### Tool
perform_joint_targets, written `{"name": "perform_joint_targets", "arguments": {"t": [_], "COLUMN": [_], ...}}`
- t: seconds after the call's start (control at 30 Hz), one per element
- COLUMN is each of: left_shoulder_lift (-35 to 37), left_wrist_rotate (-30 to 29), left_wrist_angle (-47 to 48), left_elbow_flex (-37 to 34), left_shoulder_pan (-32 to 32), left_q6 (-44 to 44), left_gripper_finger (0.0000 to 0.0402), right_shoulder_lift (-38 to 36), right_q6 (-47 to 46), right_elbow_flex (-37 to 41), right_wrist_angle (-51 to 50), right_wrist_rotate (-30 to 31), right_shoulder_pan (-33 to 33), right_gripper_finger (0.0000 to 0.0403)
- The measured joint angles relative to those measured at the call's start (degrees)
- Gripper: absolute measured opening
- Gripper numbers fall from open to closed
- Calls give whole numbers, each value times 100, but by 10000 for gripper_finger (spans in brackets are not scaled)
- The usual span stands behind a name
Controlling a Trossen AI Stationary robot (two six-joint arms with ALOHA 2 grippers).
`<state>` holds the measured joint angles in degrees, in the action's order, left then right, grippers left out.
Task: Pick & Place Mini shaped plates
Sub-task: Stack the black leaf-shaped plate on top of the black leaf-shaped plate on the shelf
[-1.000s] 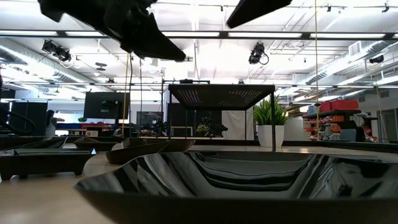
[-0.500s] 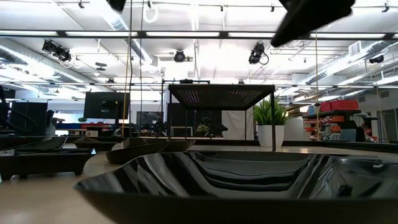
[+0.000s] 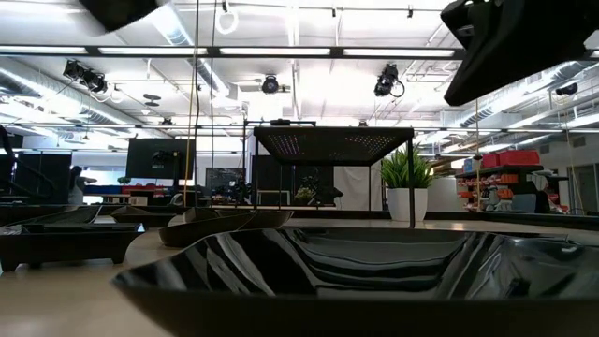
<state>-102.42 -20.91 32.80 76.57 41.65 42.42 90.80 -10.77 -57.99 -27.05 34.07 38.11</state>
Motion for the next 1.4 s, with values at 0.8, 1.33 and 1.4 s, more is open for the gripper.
{"name": "perform_joint_targets", "arguments": {"t": [0.8, 1.33, 1.4], "left_shoulder_lift": [-30, -427, -454], "left_wrist_rotate": [1360, 1835, 1857], "left_wrist_angle": [2449, 1672, 1568], "left_elbow_flex": [-415, -585, -585], "left_shoulder_pan": [728, 384, 360], "left_q6": [7847, 8674, 8643], "left_gripper_finger": [230, 139, 125], "right_shoulder_lift": [2, 2, 2], "right_q6": [1033, 974, 976], "right_elbow_flex": [246, 246, 246], "right_wrist_angle": [947, 1015, 1005], "right_wrist_rotate": [-5, -7, -7], "right_shoulder_pan": [-192, -192, -192], "right_gripper_finger": [4, 4, 4]}}
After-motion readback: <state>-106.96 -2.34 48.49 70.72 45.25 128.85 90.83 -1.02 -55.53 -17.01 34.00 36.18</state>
